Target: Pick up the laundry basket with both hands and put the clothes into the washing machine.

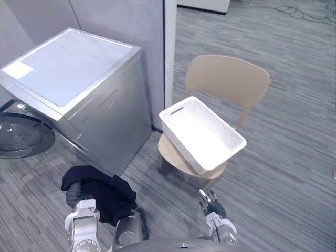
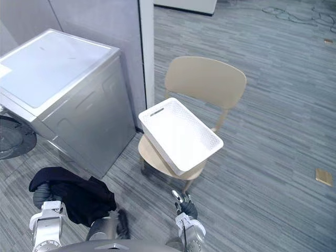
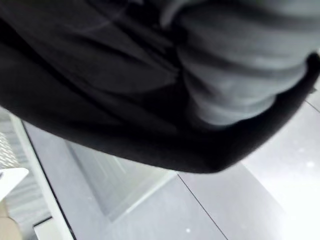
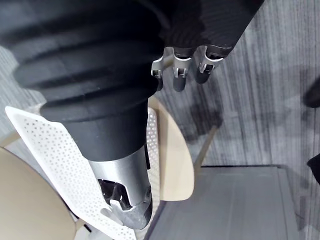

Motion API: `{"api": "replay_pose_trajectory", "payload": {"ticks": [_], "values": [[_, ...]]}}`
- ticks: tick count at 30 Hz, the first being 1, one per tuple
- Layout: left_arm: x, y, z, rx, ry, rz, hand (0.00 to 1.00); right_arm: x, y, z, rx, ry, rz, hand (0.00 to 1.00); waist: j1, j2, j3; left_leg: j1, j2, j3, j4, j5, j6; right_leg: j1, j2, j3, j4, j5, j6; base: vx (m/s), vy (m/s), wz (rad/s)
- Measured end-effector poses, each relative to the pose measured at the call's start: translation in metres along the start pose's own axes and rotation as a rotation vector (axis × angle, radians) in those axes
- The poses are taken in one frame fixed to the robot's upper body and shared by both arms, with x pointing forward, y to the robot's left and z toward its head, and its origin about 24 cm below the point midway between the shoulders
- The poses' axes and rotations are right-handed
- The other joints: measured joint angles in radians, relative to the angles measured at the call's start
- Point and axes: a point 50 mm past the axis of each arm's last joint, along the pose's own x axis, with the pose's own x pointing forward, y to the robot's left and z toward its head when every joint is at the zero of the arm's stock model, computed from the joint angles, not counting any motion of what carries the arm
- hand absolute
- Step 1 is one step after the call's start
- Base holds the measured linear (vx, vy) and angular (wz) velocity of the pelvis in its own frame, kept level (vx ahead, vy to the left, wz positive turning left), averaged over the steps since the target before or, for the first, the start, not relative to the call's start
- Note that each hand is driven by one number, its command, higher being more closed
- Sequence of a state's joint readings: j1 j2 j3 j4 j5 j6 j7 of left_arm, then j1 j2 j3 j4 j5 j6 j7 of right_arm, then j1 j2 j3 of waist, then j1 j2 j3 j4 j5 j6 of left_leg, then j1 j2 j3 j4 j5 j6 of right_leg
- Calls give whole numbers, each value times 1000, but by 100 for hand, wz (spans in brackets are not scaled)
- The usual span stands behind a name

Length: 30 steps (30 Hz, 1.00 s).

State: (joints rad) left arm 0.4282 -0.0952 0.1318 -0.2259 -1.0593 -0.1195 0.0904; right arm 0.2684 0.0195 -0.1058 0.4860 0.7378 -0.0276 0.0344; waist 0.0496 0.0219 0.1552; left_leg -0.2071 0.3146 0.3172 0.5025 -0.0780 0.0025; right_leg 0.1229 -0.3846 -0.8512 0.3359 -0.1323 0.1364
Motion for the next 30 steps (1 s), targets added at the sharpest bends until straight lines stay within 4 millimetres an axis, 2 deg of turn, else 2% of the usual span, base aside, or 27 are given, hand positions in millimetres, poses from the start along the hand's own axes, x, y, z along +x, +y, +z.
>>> {"api": "replay_pose_trajectory", "payload": {"ticks": [1,2,3,4,5,6,7,8,9,11,12,13,14,15,16,17,18,20,21,22,24,25,26,27,28,29,30], "values": [[2,-5,-4,-6,17,-23,100,-2,-8,2,12,-12,-30,0,-4,7,-4,30,80,26,-23,6,-3,14,-12,-26,4,12,22,159,375,90],[3,-9,-9,-16,36,-40,100,-6,-18,3,25,-21,-67,0,-13,22,-14,58,135,60,-99,65,23,23,-25,-55,15,29,48,186,366,91],[4,-11,-12,-19,46,-49,100,-7,-22,5,32,-28,-87,0,-18,27,-19,65,138,62,-142,70,-28,26,-36,-73,25,38,64,216,428,107],[10,-16,-16,-22,60,-68,100,-6,-24,4,49,-26,-117,0,-25,16,-23,47,94,70,-140,37,-115,34,-73,-101,22,83,62,205,455,102],[16,-18,-18,-26,64,-70,100,-5,-23,-3,73,-7,-127,0,-21,-14,-25,11,57,64,-120,34,-119,31,-98,-127,9,158,25,184,459,90],[18,-20,-19,-34,66,-74,100,-3,-19,-5,68,8,-116,0,-17,-18,-25,7,50,60,-119,26,-125,30,-97,-129,-3,197,13,151,424,61],[20,-20,-20,-35,67,-74,100,1,-13,-5,72,13,-100,0,-13,-12,-22,-1,45,31,-109,-2,-138,39,-56,-107,-59,185,27,122,327,41],[22,-20,-20,-33,69,-76,100,5,-10,-3,77,6,-95,0,-10,-24,-22,-4,36,25,-85,-29,-146,49,-16,-96,-117,204,8,171,375,37],[22,-16,-24,-25,88,-63,100,8,-9,3,98,-22,-105,0,7,-47,-37,-9,6,18,-24,-95,-148,93,-51,-117,-132,226,12,130,278,35],[21,-14,-32,-20,128,-58,100,7,-15,9,113,-51,-128,0,1,-47,-44,-19,-53,3,3,-123,-119,106,-123,-129,-80,260,-3,76,221,58],[20,-14,-34,-18,141,-61,100,7,-17,12,115,-63,-136,0,1,-44,-47,-19,-95,-5,-1,-130,-105,107,-170,-128,-43,305,-23,126,367,93],[19,-16,-38,-15,158,-71,100,6,-22,14,129,-68,-152,0,1,-40,-48,-16,-148,-21,-23,-136,-82,103,-230,-122,13,399,-91,204,456,118],[17,-19,-43,-19,177,-81,100,4,-25,12,141,-61,-173,0,-5,-16,-54,22,-199,-37,-66,-135,-45,87,-292,-45,91,584,-233,221,453,113],[17,-20,-43,-21,174,-84,100,2,-27,9,144,-54,-184,0,-11,-9,-56,39,-202,-47,-78,-138,-35,67,-293,31,135,549,-205,222,293,93],[18,-20,-41,-14,161,-89,100,4,-18,3,143,-31,-155,0,-16,2,-48,63,-200,-78,-98,-144,-25,2,-251,172,244,395,-165,164,168,50],[18,-20,-40,-10,157,-92,100,4,-12,1,131,-18,-131,0,-15,7,-44,83,-200,-90,-115,-145,-24,-46,-207,260,319,294,-133,238,185,55],[17,-21,-42,12,166,-102,100,4,-5,5,132,-33,-90,0,-16,-10,-38,161,-215,-111,-193,-134,-10,-161,-55,415,477,72,-122,186,135,47],[16,-23,-47,13,184,-111,100,1,-4,10,152,-63,-78,0,-30,-32,-38,194,-235,-136,-235,-134,0,-215,32,438,525,-18,-105,146,74,59],[13,-26,-53,23,211,-123,100,-3,-7,13,163,-93,-76,0,-40,-51,-38,222,-255,-155,-265,-134,2,-271,108,433,524,-87,-107,162,-2,74],[11,-26,-62,28,250,-122,100,-6,-13,13,178,-106,-88,0,-50,-52,-39,240,-258,-176,-281,-137,-2,-316,181,434,471,-127,-101,232,-43,82],[9,-26,-73,29,294,-121,100,-10,-18,9,180,-103,-107,0,-69,-51,-40,248,-257,-218,-283,-148,-10,-363,243,443,369,-145,-101,245,-88,73],[8,-28,-81,31,328,-127,100,-15,-25,5,179,-89,-129,0,-81,-53,-42,250,-256,-246,-274,-164,-21,-381,281,495,256,-134,-105,300,-150,86],[6,-30,-86,32,349,-139,100,-19,-29,0,177,-78,-145,0,-99,-75,-56,247,-260,-263,-233,-203,-49,-365,294,563,120,-65,-134,326,-171,74],[6,-30,-88,33,358,-137,100,-21,-31,-2,178,-71,-154,0,-99,-69,-56,251,-251,-263,-201,-230,-68,-354,298,550,119,-35,-178,468,-216,25],[3,-28,-91,37,384,-131,100,-21,-34,-3,195,-66,-168,0,-96,-22,-61,274,-194,-210,-113,-265,-83,-308,339,540,122,-71,-180,426,-184,-7],[3,-29,-92,37,385,-134,100,-21,-33,-2,197,-71,-166,0,-100,-14,-61,264,-175,-186,-48,-267,-83,-287,348,538,121,-87,-182,501,-206,-10],[2,-33,-93,33,391,-151,100,-20,-33,-1,198,-76,-166,0,-99,-9,-55,211,-137,-167,148,-254,-83,-239,372,539,113,-110,-189,389,-153,-4]]}}
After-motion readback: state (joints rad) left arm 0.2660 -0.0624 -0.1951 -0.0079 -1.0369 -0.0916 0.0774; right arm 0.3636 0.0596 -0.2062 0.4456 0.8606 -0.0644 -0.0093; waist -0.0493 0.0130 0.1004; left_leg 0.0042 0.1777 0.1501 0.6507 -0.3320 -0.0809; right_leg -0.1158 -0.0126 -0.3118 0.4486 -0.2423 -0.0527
